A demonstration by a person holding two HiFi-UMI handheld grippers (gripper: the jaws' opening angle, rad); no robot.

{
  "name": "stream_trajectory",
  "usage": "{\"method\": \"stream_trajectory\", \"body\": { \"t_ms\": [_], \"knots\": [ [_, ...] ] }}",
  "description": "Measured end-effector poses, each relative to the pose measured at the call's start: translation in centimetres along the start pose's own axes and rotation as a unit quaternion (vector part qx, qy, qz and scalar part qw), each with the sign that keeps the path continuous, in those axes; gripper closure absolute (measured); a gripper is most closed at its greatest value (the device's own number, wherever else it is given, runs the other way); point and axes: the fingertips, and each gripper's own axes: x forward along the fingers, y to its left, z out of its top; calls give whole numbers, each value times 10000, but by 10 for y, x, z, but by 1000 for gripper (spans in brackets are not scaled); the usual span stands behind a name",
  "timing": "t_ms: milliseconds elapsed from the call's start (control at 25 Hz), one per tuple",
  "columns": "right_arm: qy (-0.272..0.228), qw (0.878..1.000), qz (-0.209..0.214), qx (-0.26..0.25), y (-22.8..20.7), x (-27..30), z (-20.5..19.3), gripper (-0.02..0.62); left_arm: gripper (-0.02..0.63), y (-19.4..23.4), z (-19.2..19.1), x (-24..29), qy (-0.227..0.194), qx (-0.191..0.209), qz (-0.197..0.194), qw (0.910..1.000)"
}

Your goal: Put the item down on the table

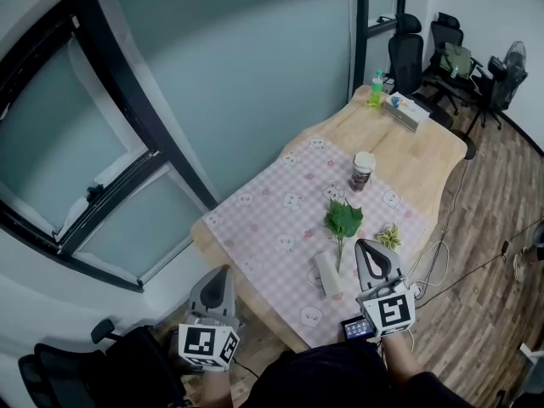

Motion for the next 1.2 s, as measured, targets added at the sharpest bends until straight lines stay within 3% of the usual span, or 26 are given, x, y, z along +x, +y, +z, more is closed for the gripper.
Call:
{"method": "stream_trajectory", "body": {
  "t_ms": [880, 1200],
  "knots": [
    [-43, 9994, 234, 268, 7, -4, 7, 580, 606, -5, -10, -3, 124, -96, -83, 9998],
    [-57, 9991, 289, 315, 12, -7, 8, 580, 606, -8, -21, -1, 246, -309, -208, 9990]
  ]
}}
